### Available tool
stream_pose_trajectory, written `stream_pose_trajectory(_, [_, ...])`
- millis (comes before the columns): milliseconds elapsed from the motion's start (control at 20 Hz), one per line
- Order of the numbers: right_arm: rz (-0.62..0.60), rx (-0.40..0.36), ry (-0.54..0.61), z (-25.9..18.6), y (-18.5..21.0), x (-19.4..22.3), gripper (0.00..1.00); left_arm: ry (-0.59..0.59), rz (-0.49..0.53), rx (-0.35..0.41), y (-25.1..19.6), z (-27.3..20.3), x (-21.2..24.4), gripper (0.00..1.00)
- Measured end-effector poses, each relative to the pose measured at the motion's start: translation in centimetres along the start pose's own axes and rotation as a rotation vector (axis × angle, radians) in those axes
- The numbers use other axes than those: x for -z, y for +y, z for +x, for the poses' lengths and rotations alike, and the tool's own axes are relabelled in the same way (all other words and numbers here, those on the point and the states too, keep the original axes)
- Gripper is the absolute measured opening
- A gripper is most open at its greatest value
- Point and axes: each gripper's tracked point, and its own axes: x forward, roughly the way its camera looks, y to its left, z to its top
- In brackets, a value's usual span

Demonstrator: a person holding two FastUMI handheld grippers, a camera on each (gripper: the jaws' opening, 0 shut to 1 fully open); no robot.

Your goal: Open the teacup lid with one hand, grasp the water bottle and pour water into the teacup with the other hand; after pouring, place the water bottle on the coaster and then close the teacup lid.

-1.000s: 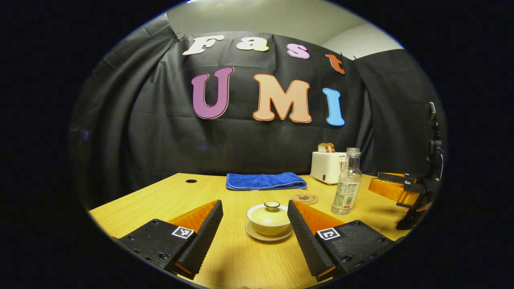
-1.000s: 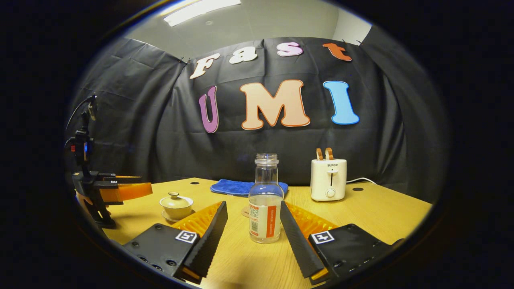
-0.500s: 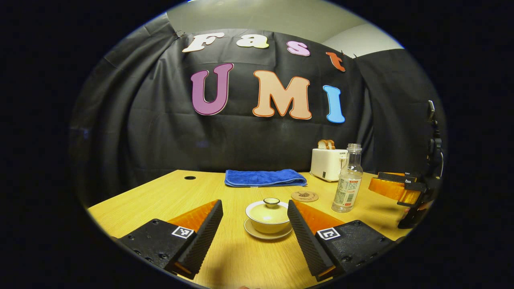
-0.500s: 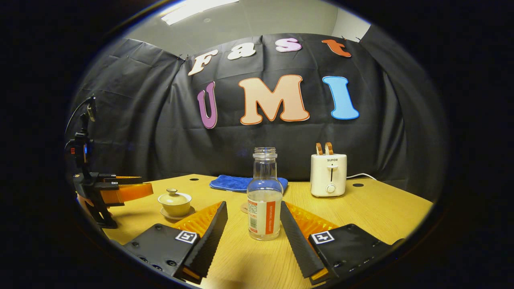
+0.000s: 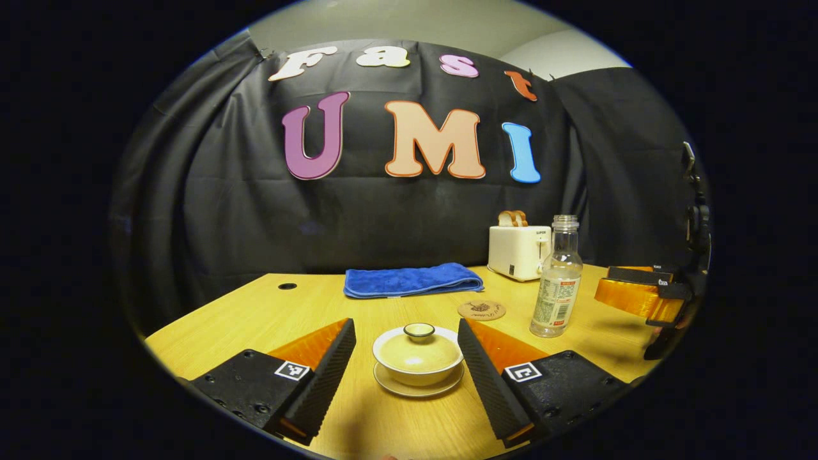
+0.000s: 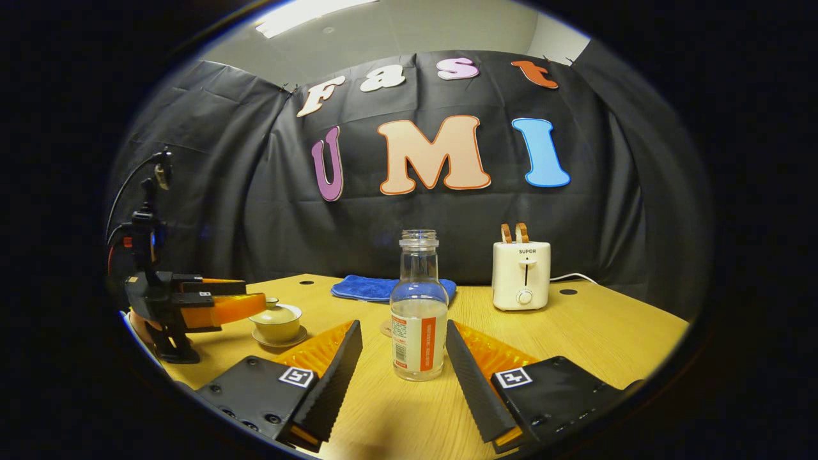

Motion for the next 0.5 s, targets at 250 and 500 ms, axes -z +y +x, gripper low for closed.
stream_pose_trajectory(250, [0.000,-0.006,-0.001,0.0,0.1,0.1,0.82,0.024,0.006,0.004,-0.1,2.0,0.1,0.95])
stream_pose_trajectory(500, [0.000,-0.007,-0.001,-0.2,0.2,0.1,0.87,0.065,0.016,0.016,0.0,3.3,0.9,0.87])
